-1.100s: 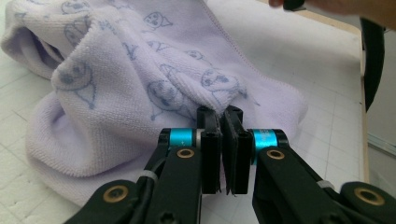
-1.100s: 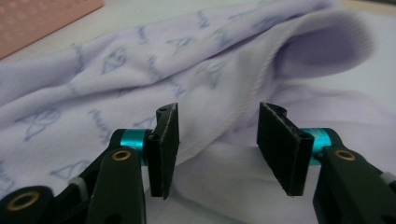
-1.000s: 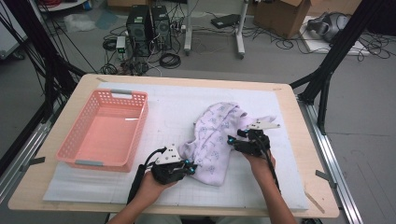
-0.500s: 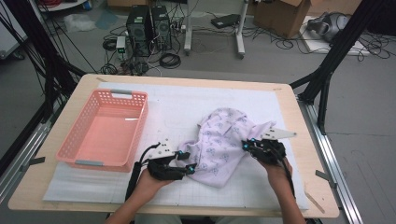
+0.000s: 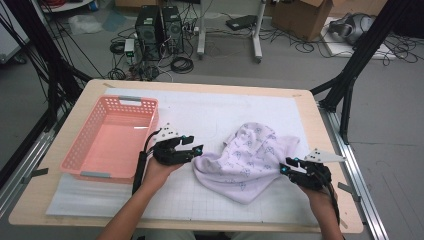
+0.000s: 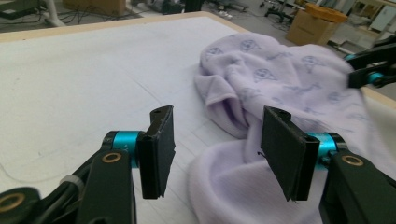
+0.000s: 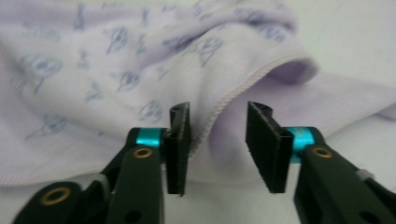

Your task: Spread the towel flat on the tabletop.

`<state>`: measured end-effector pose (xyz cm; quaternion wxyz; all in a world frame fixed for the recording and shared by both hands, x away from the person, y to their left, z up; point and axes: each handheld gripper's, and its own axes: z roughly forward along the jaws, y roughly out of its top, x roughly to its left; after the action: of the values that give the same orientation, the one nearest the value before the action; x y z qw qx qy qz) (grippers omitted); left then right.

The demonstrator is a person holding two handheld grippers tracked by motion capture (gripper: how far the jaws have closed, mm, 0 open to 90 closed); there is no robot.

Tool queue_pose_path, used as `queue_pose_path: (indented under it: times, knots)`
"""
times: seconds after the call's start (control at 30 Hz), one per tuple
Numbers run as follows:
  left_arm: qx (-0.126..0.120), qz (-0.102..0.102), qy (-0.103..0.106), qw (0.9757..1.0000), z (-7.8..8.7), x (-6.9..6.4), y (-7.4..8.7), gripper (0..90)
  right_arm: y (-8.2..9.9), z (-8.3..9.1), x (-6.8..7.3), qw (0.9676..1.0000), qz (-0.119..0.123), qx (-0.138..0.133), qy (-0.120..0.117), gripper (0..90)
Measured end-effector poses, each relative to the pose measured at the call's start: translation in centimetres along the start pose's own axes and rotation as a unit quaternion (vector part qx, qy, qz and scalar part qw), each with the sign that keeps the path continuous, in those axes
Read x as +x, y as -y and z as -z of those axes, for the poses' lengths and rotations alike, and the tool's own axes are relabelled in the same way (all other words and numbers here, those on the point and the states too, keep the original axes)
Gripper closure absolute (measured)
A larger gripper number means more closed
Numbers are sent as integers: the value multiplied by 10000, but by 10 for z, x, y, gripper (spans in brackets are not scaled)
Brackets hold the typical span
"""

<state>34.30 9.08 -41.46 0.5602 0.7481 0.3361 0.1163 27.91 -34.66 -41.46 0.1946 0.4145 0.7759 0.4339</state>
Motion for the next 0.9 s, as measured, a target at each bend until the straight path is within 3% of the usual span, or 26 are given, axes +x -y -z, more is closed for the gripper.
queue_pose_path:
  times: [0.2, 0.23, 0.33, 0.37, 0.5, 0.53, 0.63, 0.7, 0.73, 0.9]
  knots:
    - [324, 62, 34, 9994, -32, 11, -9, 504, -15, 4, -5, 9988, -178, -289, 353, 563]
    - [451, 62, 75, 9989, -47, 13, -12, 511, -16, 4, -7, 9986, -153, -331, 377, 562]
    - [588, 95, 168, 9981, -61, 14, -15, 516, -17, 4, -7, 9986, -164, -327, 388, 562]
    - [618, 88, 183, 9979, -67, 14, -14, 562, -16, 3, -7, 9987, -143, -310, 388, 562]
    - [1055, 94, 173, 9942, -91, 17, -18, 551, -15, 0, -9, 9988, -157, -281, 381, 560]
    - [1218, 110, 228, 9922, -102, 16, -22, 541, -15, 0, -9, 9988, -172, -283, 373, 559]
    - [1249, 125, 365, 9914, -112, 12, -26, 491, -15, 0, -9, 9988, -187, -293, 356, 558]
    - [1413, 115, 466, 9888, -126, 5, -26, 419, -15, 0, -10, 9988, -173, -311, 349, 559]
    - [1413, 115, 466, 9888, -126, 5, -26, 413, -15, 0, -10, 9988, -173, -311, 349, 559]
    - [1699, 4, 528, 9840, -145, -5, -25, 438, -13, 0, -13, 9987, -191, -305, 362, 559]
